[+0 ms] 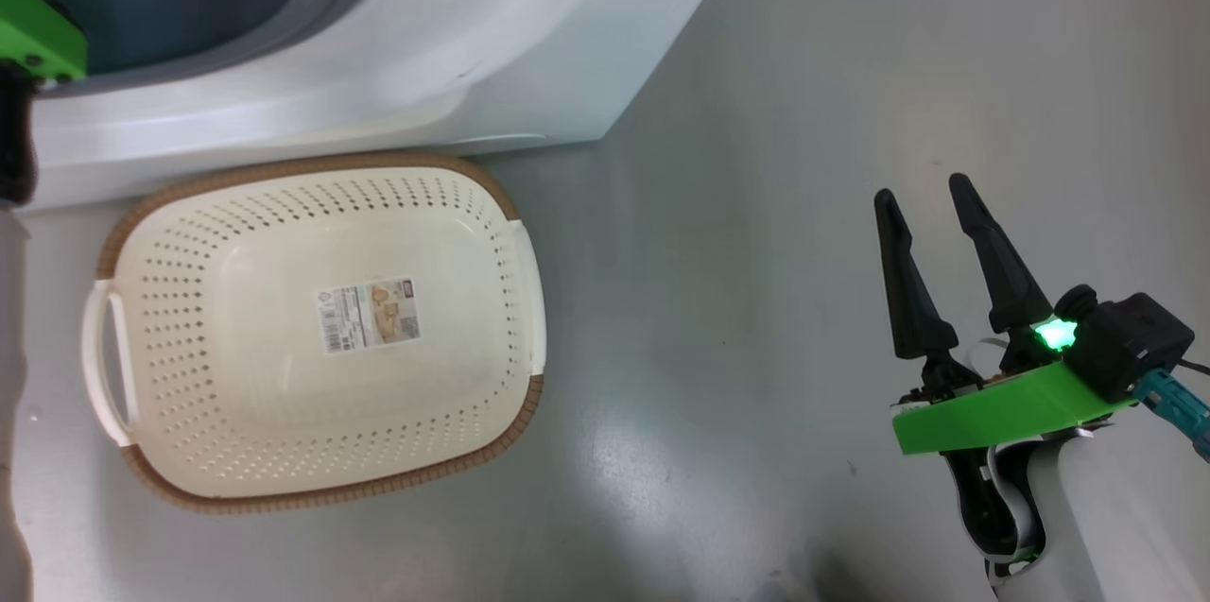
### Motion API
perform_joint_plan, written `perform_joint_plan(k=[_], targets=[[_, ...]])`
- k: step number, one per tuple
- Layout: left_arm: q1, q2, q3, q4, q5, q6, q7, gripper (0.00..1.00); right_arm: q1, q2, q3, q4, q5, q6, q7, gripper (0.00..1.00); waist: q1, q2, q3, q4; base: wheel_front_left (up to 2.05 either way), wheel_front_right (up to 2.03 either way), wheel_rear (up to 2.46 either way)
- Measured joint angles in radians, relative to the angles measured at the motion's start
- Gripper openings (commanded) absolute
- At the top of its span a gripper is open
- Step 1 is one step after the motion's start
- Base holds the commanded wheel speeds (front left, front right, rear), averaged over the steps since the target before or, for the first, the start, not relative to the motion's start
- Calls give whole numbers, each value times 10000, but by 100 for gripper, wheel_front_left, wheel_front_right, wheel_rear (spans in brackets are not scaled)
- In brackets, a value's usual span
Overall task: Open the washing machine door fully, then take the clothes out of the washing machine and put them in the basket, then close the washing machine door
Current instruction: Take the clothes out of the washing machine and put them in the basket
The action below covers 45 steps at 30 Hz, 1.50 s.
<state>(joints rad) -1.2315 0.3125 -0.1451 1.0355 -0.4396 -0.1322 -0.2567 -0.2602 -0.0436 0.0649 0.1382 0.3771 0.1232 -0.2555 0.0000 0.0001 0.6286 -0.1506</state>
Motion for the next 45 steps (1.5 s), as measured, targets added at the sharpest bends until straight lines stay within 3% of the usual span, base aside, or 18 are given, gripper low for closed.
perform_joint_plan(k=[6,13,15,16,18,19,20,32,38,45], targets=[[-461,13,-190,834,-8,0,-2,100,-117,2,77,-52,0,0,0,100,0,-1,282,-154,0,0,0],[-594,-61,-1124,1287,-558,0,207,100,-117,2,86,-48,15,0,0,100,0,0,233,-169,0,0,0],[-595,-48,-1400,1302,-729,0,251,84,-117,2,98,-48,15,0,0,100,0,-1,216,-153,0,0,0],[-599,-35,-1503,1302,-807,0,251,50,-117,2,107,-48,15,0,0,100,0,0,206,-147,0,0,0],[-599,6,-1733,1317,-936,0,251,27,-117,2,130,-48,15,0,0,100,0,0,181,-144,0,0,0],[-595,8,-1843,1352,-1016,0,251,3,-117,2,132,-50,15,0,0,100,0,0,169,-144,0,0,0],[-591,13,-1962,1360,-1108,0,249,0,-117,2,134,-50,15,0,0,100,0,0,156,-147,0,0,0],[-346,127,-2431,748,-1751,0,69,0,-115,2,113,-29,10,0,0,100,1,0,-128,-35,0,0,0],[955,29,-1168,-1001,-1308,0,10,0,-106,-2,42,54,-19,0,0,100,0,0,-543,171,0,0,0],[2698,-660,15,-2847,-412,0,10,0,-7,-4,-105,113,-96,0,0,100,0,0,-1032,427,0,0,0]])
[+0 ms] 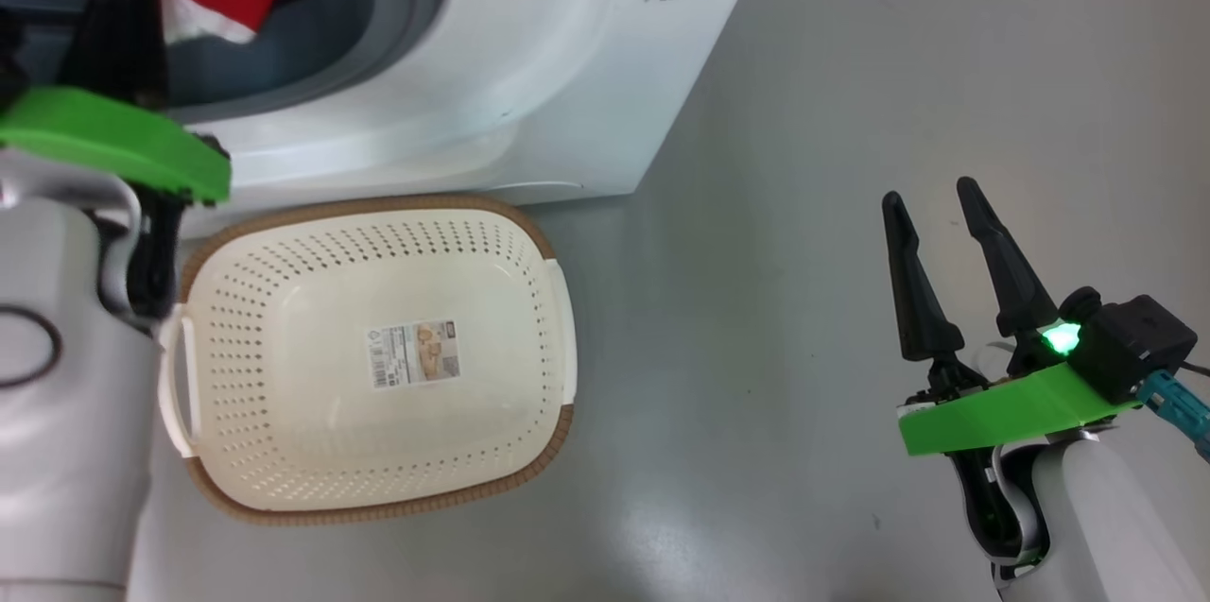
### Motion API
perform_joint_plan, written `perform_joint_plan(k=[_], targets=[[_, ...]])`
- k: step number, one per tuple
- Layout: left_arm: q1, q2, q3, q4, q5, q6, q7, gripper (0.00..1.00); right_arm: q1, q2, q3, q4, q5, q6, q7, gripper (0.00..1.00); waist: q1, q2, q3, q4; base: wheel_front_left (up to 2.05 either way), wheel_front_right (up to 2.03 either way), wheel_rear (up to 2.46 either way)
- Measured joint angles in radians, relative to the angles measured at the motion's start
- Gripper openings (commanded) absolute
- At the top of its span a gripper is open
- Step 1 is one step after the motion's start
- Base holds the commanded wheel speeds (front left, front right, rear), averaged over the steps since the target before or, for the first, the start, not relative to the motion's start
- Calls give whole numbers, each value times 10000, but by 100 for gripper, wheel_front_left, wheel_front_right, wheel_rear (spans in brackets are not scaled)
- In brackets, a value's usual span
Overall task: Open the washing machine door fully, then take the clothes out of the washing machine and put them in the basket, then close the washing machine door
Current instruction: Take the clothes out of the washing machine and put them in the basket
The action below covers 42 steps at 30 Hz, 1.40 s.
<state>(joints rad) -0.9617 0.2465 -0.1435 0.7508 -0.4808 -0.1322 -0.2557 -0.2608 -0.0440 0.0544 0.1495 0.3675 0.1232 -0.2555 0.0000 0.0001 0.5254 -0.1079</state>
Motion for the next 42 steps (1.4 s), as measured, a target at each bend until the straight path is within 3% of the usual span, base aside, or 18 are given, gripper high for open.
perform_joint_plan(k=[10,13,37,42], targets=[[1652,-631,1246,-1931,1083,0,0,0,366,-8,-102,59,-82,0,0,100,0,0,-471,293,0,0,0],[2527,-976,1772,-3198,1569,0,0,0,378,-13,-121,73,-102,0,0,100,0,-1,-675,405,0,0,0],[5044,-1689,2650,-8360,2194,0,-10,0,606,-21,-146,107,-115,0,0,100,0,0,-997,447,0,0,0],[5172,-1774,2598,-8890,2259,0,-12,0,728,-21,-144,113,-115,0,0,100,0,0,-984,500,0,0,0]])
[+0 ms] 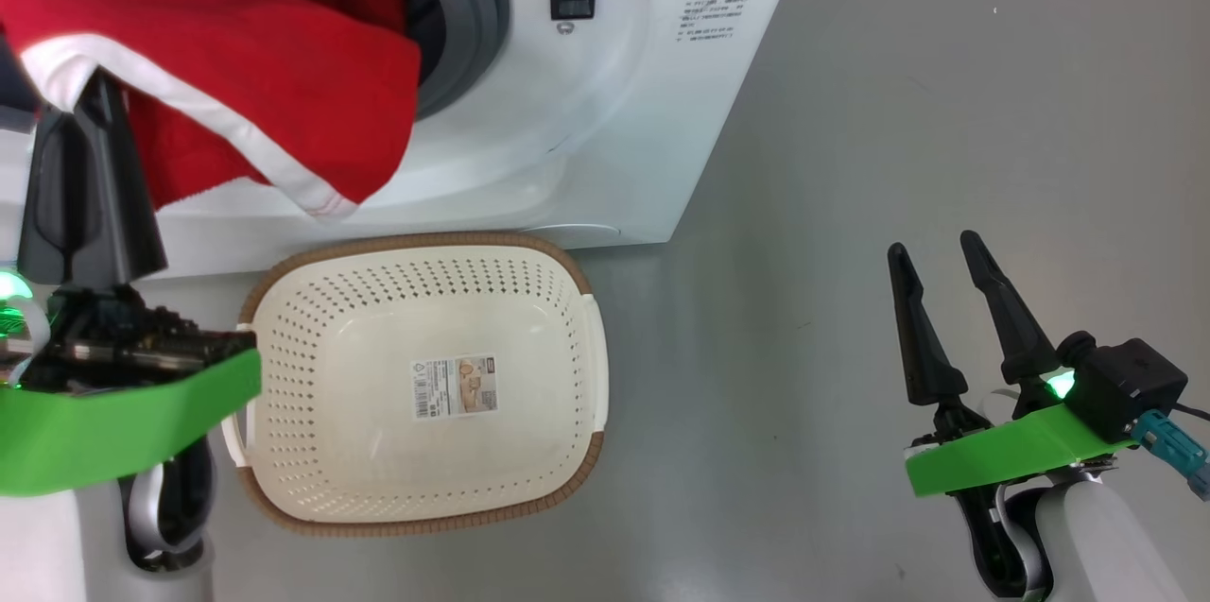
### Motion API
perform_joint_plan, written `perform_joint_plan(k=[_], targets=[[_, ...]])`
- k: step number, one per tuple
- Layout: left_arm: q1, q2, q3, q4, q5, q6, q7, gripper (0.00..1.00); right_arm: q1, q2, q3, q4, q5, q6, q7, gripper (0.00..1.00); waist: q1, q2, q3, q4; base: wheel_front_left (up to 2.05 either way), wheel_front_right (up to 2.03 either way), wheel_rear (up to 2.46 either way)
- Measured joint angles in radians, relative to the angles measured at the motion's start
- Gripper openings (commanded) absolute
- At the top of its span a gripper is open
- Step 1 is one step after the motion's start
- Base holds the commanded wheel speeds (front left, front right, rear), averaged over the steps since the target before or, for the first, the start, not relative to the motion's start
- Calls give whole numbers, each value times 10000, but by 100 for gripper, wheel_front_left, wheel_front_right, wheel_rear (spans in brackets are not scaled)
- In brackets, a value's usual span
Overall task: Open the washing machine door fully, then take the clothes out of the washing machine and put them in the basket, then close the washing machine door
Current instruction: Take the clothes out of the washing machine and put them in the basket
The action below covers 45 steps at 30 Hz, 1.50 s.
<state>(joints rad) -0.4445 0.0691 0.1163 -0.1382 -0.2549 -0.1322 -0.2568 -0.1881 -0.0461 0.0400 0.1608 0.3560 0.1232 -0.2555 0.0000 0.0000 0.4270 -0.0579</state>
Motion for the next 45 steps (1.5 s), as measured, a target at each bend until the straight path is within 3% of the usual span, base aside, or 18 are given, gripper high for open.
perform_joint_plan(k=[15,31,38,39,41,42,45], targets=[[967,-159,-184,1177,-65,0,0,0,2,-2,48,23,0,0,2,100,0,0,-2,-98,0,0,0],[1362,-31,-1588,5210,-213,0,4,0,-5,-4,105,42,0,0,0,100,0,0,277,-63,0,0,0],[673,176,-2194,6661,-493,0,6,0,-75,-4,107,-2,0,0,0,100,0,0,625,-124,0,0,0],[546,192,-2238,6790,-523,0,6,7,-98,-4,102,-12,0,0,0,100,0,0,682,-131,0,0,0],[196,261,-2295,7066,-571,0,4,43,-223,-4,92,-23,0,0,0,100,0,0,863,-146,0,0,0],[72,297,-2313,7148,-598,0,6,78,-257,-4,90,-38,0,0,0,100,0,0,920,-148,0,0,0],[-210,351,-2318,7240,-635,0,4,89,-258,-4,82,-50,0,0,0,100,0,1,1057,-149,0,0,0]])
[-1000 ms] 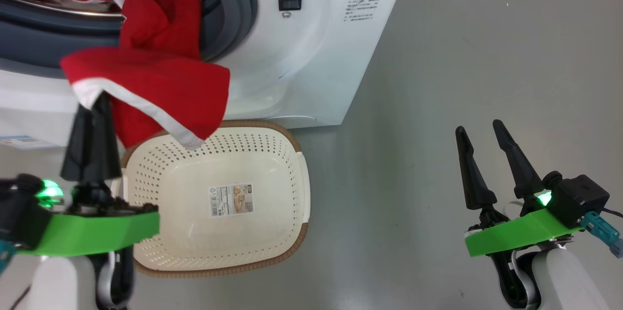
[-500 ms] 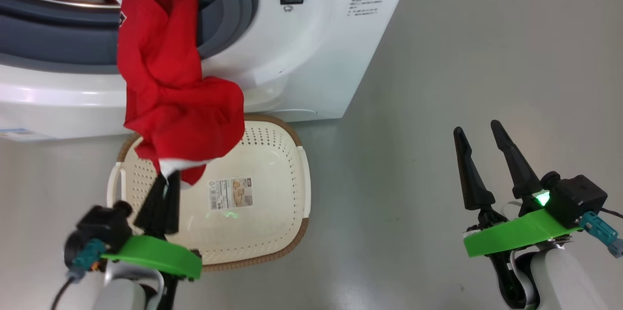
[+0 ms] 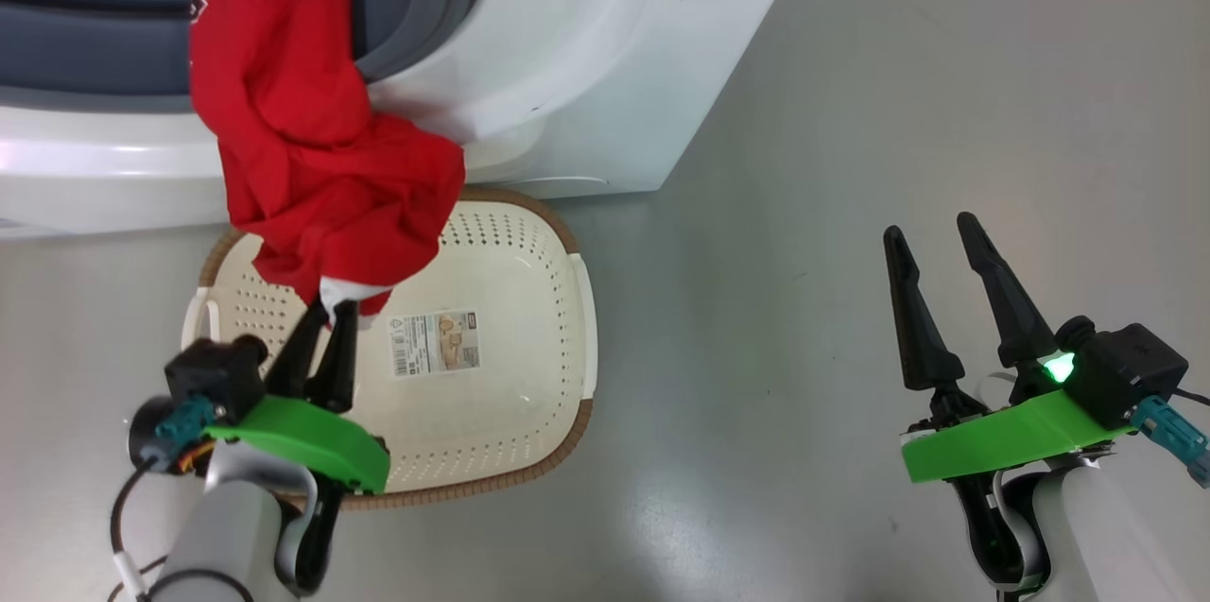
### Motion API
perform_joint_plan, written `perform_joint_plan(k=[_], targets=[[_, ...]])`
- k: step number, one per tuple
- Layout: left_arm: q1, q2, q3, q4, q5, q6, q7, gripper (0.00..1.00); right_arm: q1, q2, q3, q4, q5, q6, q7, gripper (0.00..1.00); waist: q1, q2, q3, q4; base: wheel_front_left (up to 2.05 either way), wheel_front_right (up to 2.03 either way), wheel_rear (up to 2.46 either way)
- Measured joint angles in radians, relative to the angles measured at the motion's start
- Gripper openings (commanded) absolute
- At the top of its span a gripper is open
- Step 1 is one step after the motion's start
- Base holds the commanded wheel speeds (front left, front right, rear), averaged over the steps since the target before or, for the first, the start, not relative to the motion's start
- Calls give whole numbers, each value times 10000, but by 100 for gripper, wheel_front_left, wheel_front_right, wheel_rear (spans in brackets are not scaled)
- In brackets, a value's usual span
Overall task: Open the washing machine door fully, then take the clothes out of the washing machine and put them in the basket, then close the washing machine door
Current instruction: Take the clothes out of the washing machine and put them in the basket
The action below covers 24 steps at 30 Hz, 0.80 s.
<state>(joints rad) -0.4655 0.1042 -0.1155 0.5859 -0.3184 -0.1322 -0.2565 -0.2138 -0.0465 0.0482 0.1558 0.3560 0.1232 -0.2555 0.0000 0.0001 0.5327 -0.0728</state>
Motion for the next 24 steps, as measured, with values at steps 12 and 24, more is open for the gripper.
perform_joint_plan(k=[12,24], targets=[[-311,8,132,88,-86,0,0,100,-186,-2,-6,-6,-54,0,0,100,1,-1,122,50,0,0,0],[-11,-52,357,-476,-165,0,0,100,-181,-4,-25,56,-69,0,0,100,0,-1,-261,216,0,0,0]])
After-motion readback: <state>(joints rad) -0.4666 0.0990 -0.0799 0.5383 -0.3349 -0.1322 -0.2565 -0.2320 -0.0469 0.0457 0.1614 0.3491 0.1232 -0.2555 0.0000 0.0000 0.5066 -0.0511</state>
